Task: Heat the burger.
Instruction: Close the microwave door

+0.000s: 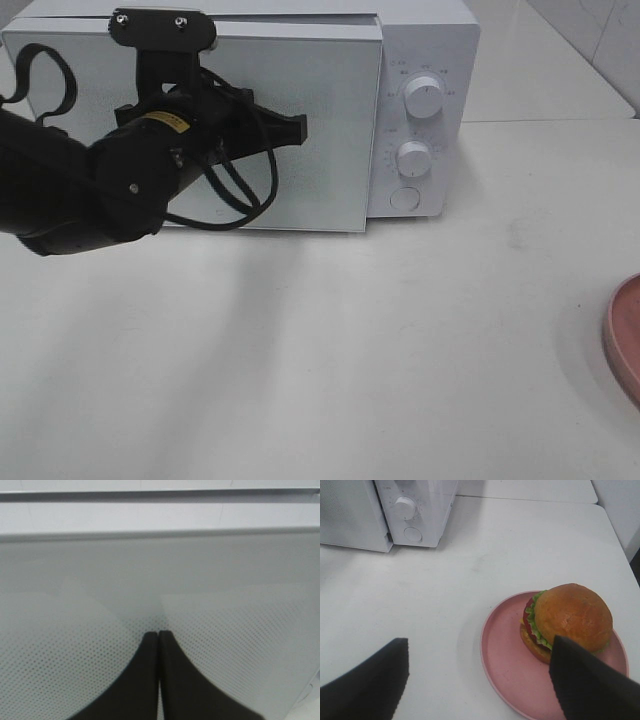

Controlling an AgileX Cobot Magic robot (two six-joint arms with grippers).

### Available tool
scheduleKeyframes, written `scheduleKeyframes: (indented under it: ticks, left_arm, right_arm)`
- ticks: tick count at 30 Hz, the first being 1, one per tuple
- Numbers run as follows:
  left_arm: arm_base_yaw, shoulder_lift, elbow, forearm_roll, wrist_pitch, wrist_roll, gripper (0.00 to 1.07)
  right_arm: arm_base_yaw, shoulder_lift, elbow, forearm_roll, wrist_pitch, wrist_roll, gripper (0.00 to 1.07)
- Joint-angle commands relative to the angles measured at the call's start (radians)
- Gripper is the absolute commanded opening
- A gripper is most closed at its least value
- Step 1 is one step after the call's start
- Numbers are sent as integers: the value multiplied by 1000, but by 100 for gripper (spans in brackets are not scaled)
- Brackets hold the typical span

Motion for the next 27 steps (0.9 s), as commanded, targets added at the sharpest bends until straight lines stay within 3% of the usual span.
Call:
scheduleKeyframes:
  ticks: [1, 9, 14, 19, 24, 26, 27]
  left_arm:
    - [-4, 36, -85, -78, 19, 88, 0]
    - [9, 95, -198, -162, 73, 132, 0]
    - [46, 108, -257, -150, 151, 140, 0]
    - [44, 93, -259, -137, 179, 175, 0]
    - [10, 26, -229, -144, 337, 218, 0]
    - [-15, -10, -186, -143, 374, 219, 11]
    - [-15, -10, -186, -143, 374, 219, 11]
  right_arm:
    - [-3, -28, 2, 1, -12, 2, 75]
    - [-3, -28, 2, 1, -12, 2, 75]
    - [-3, -28, 2, 1, -12, 2, 75]
    - [-3, -28, 2, 1, -12, 2, 75]
    - [-3, -28, 2, 1, -12, 2, 75]
    - [-3, -28, 2, 1, -12, 1, 75]
    - [-3, -28, 2, 1, -12, 1, 75]
